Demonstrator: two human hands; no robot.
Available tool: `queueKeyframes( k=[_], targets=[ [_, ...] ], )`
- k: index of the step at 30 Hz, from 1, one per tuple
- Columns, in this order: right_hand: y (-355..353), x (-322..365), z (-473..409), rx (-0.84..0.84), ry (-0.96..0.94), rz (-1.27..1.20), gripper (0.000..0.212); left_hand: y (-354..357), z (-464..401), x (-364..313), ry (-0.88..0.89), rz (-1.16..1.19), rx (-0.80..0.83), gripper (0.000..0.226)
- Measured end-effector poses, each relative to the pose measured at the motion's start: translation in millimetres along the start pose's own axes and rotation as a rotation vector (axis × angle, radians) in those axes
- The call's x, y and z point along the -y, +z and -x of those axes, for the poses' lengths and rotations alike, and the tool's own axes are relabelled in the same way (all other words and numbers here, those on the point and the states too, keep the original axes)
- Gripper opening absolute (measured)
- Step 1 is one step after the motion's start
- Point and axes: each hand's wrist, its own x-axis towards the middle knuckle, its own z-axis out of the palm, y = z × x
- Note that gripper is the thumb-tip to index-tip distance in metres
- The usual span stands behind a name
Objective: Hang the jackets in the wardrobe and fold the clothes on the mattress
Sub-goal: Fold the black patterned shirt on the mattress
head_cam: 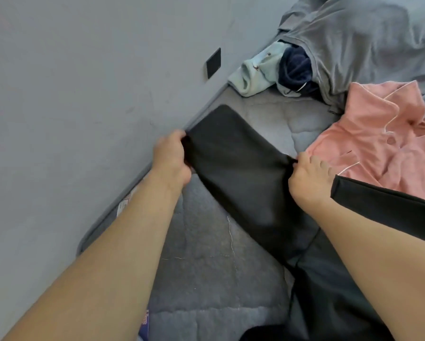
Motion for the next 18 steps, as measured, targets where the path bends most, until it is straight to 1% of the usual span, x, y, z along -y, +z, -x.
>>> queueKeyframes(
  k=[1,2,3,4,5,6,7,8,9,10,11,12,13,15,16,17,18],
  targets=[
    [-3,1,-3,-0.039,0.025,-0.029,0.017,5,0,-13,0.254,-0.030,-0.094,0.006],
    [-6,3,-6,-0.078,0.039,-0.063,0.019,7,6,-24,0.473,-0.105,-0.179,0.010],
    [-10,6,-7,-0.100,0.039,-0.096,0.020,6,8,-28,0.635,-0.206,-0.254,0.014],
    [-13,7,-6,-0.096,0.028,-0.120,0.023,5,9,-25,0.654,-0.265,-0.301,0.014],
    [-14,7,-2,-0.068,0.013,-0.134,0.028,2,8,-16,0.562,-0.292,-0.336,0.012],
    [-15,5,5,-0.031,-0.001,-0.140,0.036,-2,5,-2,0.384,-0.312,-0.376,0.018],
    [-14,0,14,0.004,-0.011,-0.144,0.044,-7,4,18,0.197,-0.407,-0.417,0.029],
    [-14,-7,24,0.027,-0.017,-0.147,0.050,-12,9,39,0.083,-0.540,-0.413,0.036],
    [-14,-18,36,0.046,-0.019,-0.148,0.054,-17,19,63,0.045,-0.659,-0.356,0.036],
    [-14,-32,48,0.071,-0.013,-0.144,0.057,-19,31,89,0.042,-0.737,-0.246,0.031],
    [-13,-49,62,0.104,0.008,-0.137,0.057,-20,46,115,0.019,-0.776,-0.104,0.026],
    [-13,-68,77,0.145,0.043,-0.131,0.057,-20,63,141,-0.067,-0.803,0.063,0.029],
    [-13,-89,92,0.195,0.086,-0.132,0.057,-19,80,164,-0.197,-0.843,0.229,0.038],
    [-16,-133,123,0.290,0.152,-0.155,0.055,-14,116,199,-0.461,-0.959,0.497,0.060],
    [-18,-154,138,0.315,0.168,-0.158,0.053,-10,131,215,-0.542,-1.023,0.608,0.076],
    [-21,-173,153,0.324,0.174,-0.149,0.051,-6,144,230,-0.583,-1.105,0.681,0.089],
    [-24,-191,167,0.322,0.177,-0.135,0.050,-1,155,243,-0.563,-1.206,0.721,0.092]
  ],
)
